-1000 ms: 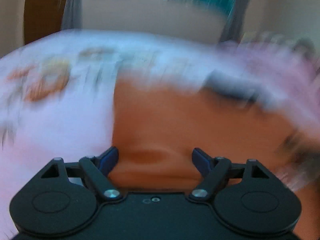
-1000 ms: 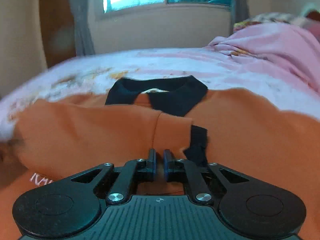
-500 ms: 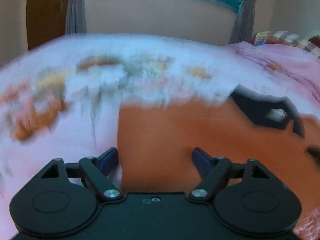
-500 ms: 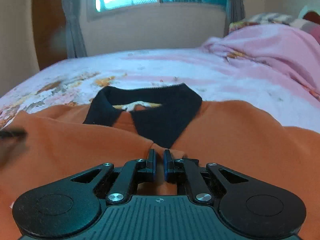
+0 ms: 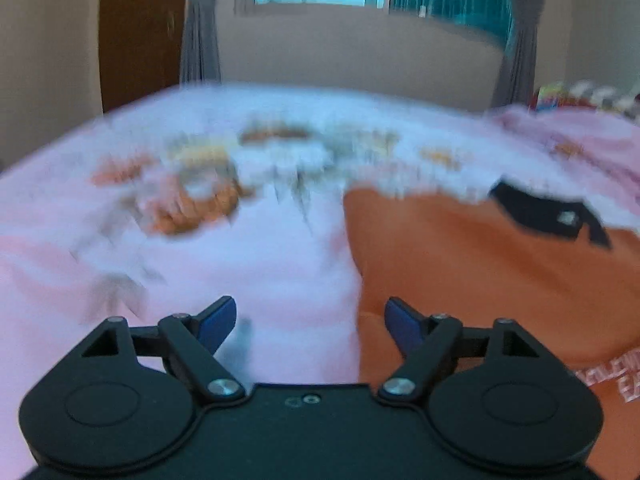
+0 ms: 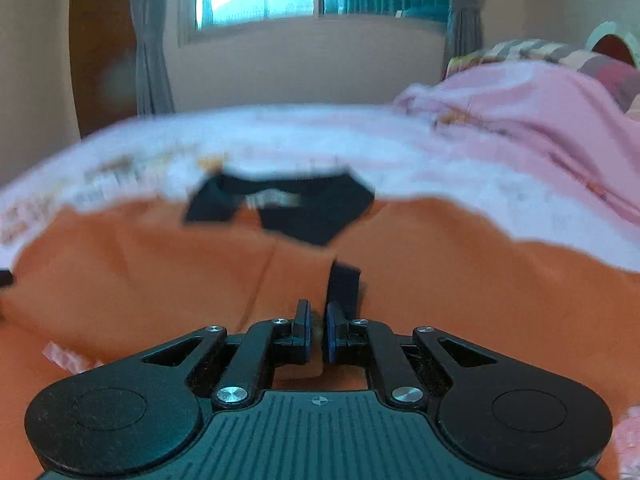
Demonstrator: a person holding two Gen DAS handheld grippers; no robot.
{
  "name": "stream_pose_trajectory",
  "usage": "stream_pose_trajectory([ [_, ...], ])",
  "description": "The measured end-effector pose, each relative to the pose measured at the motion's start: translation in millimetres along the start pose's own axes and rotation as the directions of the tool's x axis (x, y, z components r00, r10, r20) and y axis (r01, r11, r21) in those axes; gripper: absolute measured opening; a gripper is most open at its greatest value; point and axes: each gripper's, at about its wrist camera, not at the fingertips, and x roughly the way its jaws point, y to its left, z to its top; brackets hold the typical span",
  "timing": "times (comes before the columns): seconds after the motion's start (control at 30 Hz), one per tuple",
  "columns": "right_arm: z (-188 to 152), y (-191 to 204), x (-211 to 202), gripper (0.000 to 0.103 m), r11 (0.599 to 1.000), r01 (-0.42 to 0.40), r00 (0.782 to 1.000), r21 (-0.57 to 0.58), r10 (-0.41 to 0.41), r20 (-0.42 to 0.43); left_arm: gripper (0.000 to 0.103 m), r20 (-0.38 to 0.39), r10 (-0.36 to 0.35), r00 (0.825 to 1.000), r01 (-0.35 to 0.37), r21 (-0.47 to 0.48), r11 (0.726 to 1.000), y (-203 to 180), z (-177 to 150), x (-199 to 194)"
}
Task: Fold small clothes
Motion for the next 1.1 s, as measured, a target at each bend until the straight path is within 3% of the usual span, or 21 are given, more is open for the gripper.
stream_pose_trajectory([
  [0.07, -2, 2, -12, 0.006, 1.0, 0.001, 0.999, -0.029, 0.0, 0.051, 0.079, -0.048, 0.054, 0.997, -0.051, 0.062, 0.997, -3, -7, 10],
  [0.1, -7, 3, 1, 0.006, 0.999, 0.011, 1.0, -0.041, -0.012, -0.024, 0.079, -0.095, 0.046, 0.994, -0.04, 0.058, 0.997, -2, -14, 22],
  [0.13, -14, 3, 18, 0.006, 0.999, 0.018, 0.994, -0.04, -0.022, -0.103, 0.079, -0.08, 0.037, 0.996, -0.035, 0.025, 0.999, 3, -17, 25],
  [0.2, -14, 6, 14, 0.006, 0.999, 0.029, 0.997, -0.042, -0.031, -0.066, 0.078, -0.076, 0.024, 0.997, -0.025, -0.013, 1.0, 9, -9, 17],
  [0.33, 2, 8, -7, 0.007, 1.0, 0.01, 0.998, 0.005, -0.01, 0.064, 0.08, 0.041, 0.007, 0.999, -0.007, -0.015, 1.0, 0, 17, 7],
  [0.4, 10, 12, -2, 0.04, 1.0, 0.016, 0.996, -0.007, -0.016, 0.085, 0.081, 0.043, -0.015, 0.999, 0.015, -0.005, 1.0, -11, 32, 21],
  [0.43, 11, 11, 3, 0.087, 0.999, 0.04, 0.996, -0.001, -0.04, 0.082, 0.081, 0.024, -0.018, 1.0, 0.017, 0.01, 1.0, -18, 34, 34],
  [0.47, 9, 11, 12, 0.1, 0.998, 0.066, 0.996, 0.006, -0.066, 0.066, 0.083, 0.009, -0.006, 1.0, 0.006, 0.038, 0.999, -25, 31, 44],
  [0.53, 0, 12, 44, 0.099, 0.998, 0.06, 0.994, -0.03, -0.062, -0.093, 0.086, -0.063, 0.027, 0.998, -0.02, 0.111, 0.994, -38, 15, 74],
  [0.57, -4, 12, 52, 0.099, 0.998, 0.052, 0.993, -0.029, -0.055, -0.108, 0.087, -0.05, 0.023, 0.998, -0.018, 0.097, 0.995, -36, 14, 74],
  [0.77, -9, 10, 38, 0.099, 0.998, 0.057, 0.996, -0.019, -0.058, -0.065, 0.087, 0.022, 0.034, 0.999, -0.037, 0.161, 0.986, -33, 6, 48],
  [0.87, -4, 9, 12, 0.099, 0.999, 0.044, 0.997, 0.001, -0.044, 0.066, 0.088, 0.149, 0.002, 0.989, -0.033, 0.211, 0.977, -37, 4, 18],
  [0.9, -4, 11, 9, 0.099, 1.0, 0.024, 0.998, -0.002, -0.024, 0.066, 0.088, 0.101, 0.036, 0.994, -0.059, 0.233, 0.971, -41, 2, 23],
  [0.93, -9, 15, 17, 0.099, 0.999, 0.026, 1.0, -0.031, -0.026, 0.006, 0.089, 0.005, 0.064, 0.998, -0.063, 0.246, 0.967, -44, -1, 36],
  [0.97, -17, 19, 36, 0.1, 0.995, 0.062, 0.991, -0.077, -0.07, -0.113, 0.089, -0.036, 0.054, 0.998, -0.044, 0.231, 0.972, -43, -2, 44],
  [1.03, -12, 19, 40, 0.1, 0.996, 0.061, 0.987, -0.068, -0.071, -0.146, 0.089, -0.049, 0.063, 0.997, -0.05, 0.224, 0.973, -42, 7, 42],
  [1.1, -4, 16, 22, 0.1, 0.998, 0.057, 0.994, -0.036, -0.061, -0.096, 0.087, -0.005, 0.051, 0.999, -0.049, 0.198, 0.979, -41, 12, 25],
])
